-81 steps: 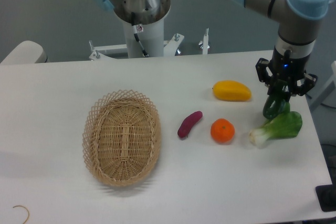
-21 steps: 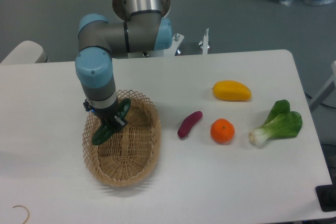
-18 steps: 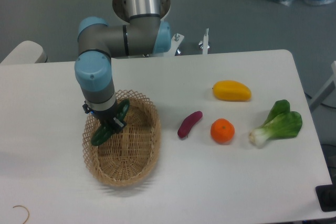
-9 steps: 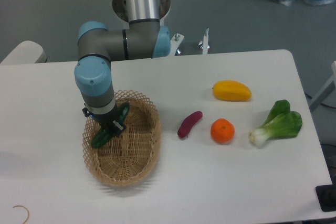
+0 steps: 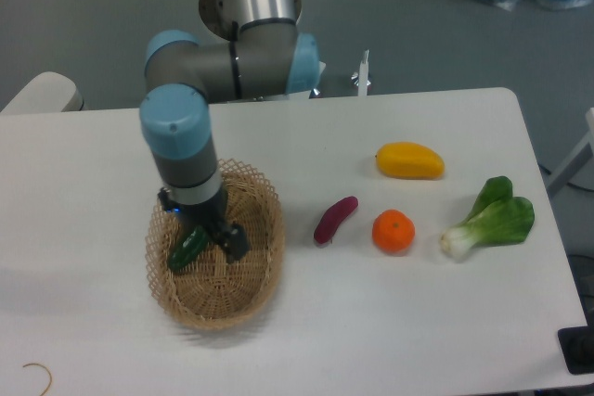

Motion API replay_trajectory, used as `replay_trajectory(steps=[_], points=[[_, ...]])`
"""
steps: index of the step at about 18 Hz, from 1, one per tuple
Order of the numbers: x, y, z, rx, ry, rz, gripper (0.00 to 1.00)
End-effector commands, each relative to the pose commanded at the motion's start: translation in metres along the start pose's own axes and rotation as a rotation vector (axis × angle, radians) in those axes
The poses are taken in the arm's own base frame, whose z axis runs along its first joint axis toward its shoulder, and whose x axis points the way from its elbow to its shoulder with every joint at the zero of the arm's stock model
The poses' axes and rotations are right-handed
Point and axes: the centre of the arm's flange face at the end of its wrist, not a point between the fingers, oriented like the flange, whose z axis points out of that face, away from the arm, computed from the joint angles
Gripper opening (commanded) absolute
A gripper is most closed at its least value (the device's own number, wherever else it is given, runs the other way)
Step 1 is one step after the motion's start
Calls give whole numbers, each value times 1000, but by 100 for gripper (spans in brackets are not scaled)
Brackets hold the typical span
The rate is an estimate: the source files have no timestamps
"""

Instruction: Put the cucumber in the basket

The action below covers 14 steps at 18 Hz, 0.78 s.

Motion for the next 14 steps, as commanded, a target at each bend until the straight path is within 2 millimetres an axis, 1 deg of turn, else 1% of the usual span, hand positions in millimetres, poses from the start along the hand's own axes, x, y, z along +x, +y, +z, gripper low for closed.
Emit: replay_trajectory(steps=[2, 4, 5, 7, 10, 11, 12, 13, 14], points=[[-32, 29, -21, 10, -35, -4, 100], [-61, 61, -22, -2, -47, 12, 100], [-76, 80, -23, -9, -53, 23, 100], [-106, 110, -33, -2, -40, 42, 100], [-133, 145, -47, -41, 34, 94, 100], [-144, 157, -58, -47, 48, 135, 100], [-153, 172, -68, -54, 66, 174, 100], [-160, 189, -75, -60, 84, 210, 100], [-163, 201, -81, -65, 95, 232, 100]])
